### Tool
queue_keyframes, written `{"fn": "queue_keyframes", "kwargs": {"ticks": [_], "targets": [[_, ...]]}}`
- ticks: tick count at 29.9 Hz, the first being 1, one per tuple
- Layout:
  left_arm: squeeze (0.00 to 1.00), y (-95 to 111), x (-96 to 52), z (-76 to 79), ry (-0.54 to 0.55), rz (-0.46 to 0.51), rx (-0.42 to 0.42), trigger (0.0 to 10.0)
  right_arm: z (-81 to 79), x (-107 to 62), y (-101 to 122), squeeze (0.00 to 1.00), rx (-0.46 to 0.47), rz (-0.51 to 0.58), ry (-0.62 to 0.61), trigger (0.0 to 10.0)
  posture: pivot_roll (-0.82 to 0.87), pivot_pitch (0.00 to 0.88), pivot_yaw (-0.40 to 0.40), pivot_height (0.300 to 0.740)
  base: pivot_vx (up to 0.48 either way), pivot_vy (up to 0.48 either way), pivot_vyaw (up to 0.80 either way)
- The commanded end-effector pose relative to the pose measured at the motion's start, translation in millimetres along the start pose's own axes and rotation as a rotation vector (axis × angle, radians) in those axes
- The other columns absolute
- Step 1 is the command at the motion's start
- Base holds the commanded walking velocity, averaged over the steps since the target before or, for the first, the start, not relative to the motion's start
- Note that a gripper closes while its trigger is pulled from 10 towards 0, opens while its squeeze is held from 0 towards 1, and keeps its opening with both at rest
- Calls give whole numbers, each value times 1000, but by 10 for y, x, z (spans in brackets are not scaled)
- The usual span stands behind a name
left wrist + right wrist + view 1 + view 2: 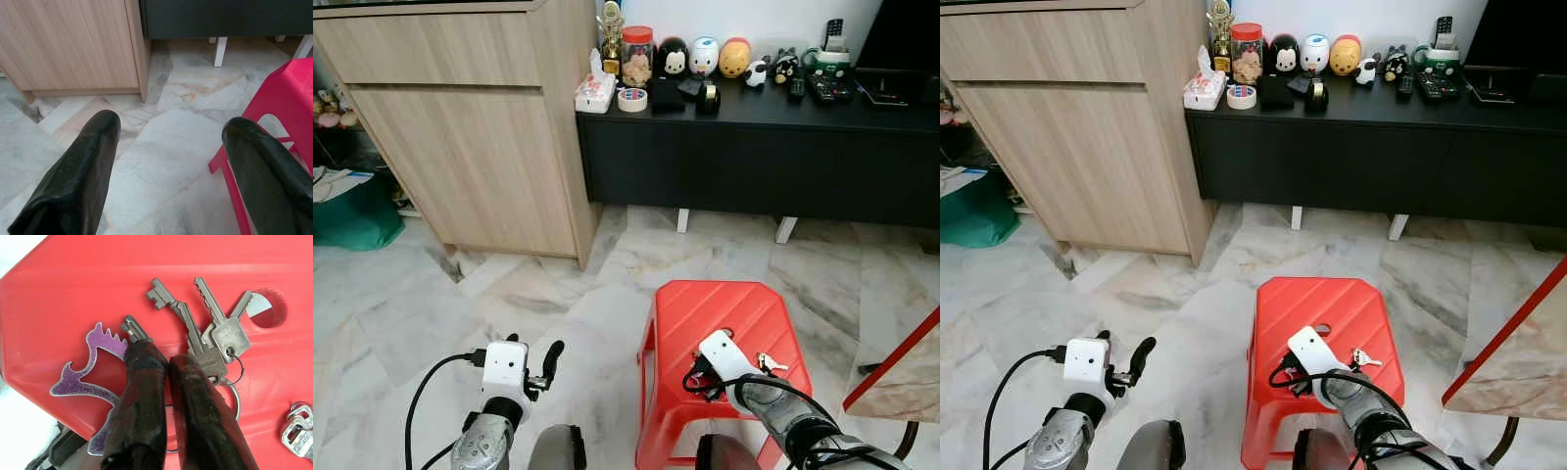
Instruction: Hang keys on a hook
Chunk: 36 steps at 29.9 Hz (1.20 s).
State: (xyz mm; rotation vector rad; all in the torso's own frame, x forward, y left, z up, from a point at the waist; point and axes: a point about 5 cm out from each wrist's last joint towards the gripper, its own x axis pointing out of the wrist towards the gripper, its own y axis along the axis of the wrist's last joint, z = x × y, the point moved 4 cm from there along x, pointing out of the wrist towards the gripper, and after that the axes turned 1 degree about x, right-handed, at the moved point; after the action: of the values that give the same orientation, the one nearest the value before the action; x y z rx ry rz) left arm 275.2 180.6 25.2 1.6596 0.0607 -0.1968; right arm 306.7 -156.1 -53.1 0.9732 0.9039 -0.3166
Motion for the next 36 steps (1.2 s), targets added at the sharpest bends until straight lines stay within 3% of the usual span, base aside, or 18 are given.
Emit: {"fn": "queue_keyframes", "kwargs": {"ticks": [1,5,8,13,16,21,24,26,27,28,29,30,32,33,36], "targets": [[0,-55,-13,10,-13,-22,11,10000,-60,1,-171,0,14,-60,7,0,78,54,16,612,0,0,0],[0,-62,-11,10,-12,-23,10,10000,-4,0,-109,0,45,-26,-26,0,77,53,15,612,0,0,0],[0,-71,-11,9,-12,-25,11,10000,116,-12,26,0,137,42,-90,0,76,51,15,612,0,0,0],[0,-74,-10,7,-11,-25,13,10000,220,-32,144,0,161,101,-143,0,76,51,13,612,0,0,0],[0,-84,-9,1,-10,-27,13,10000,285,-54,297,0,258,184,-161,0,68,49,10,612,0,0,0],[0,-92,-4,14,-12,-28,10,10000,307,-72,421,0,303,251,-181,0,66,47,9,612,0,0,0],[0,-96,0,19,-11,-28,9,10000,275,-73,483,0,348,286,-164,0,60,44,9,612,0,0,0],[0,-94,1,16,-9,-28,10,10000,197,-48,426,0,327,256,-137,0,59,44,9,612,0,0,0],[0,-93,4,18,-9,-27,11,10000,175,-42,407,0,316,247,-131,5922,61,44,8,612,0,0,0],[0,-89,9,20,-9,-26,13,10000,129,-30,372,0,304,230,-110,10000,61,45,8,612,0,0,0],[0,-85,11,19,-9,-25,13,10000,109,-24,357,0,301,222,-99,10000,61,44,8,612,0,0,0],[0,-81,13,18,-9,-24,14,10000,104,-21,342,635,296,213,-95,10000,60,44,7,612,0,0,0],[0,-77,15,18,-9,-23,14,10000,106,-20,330,635,290,205,-95,10000,60,44,6,612,0,0,0],[0,-78,15,18,-8,-21,14,10000,125,-22,328,1000,262,195,-99,10000,60,45,6,612,0,0,0],[0,-75,8,20,-7,-19,14,10000,164,-29,372,1000,204,188,-100,10000,63,49,2,612,0,0,0]]}}
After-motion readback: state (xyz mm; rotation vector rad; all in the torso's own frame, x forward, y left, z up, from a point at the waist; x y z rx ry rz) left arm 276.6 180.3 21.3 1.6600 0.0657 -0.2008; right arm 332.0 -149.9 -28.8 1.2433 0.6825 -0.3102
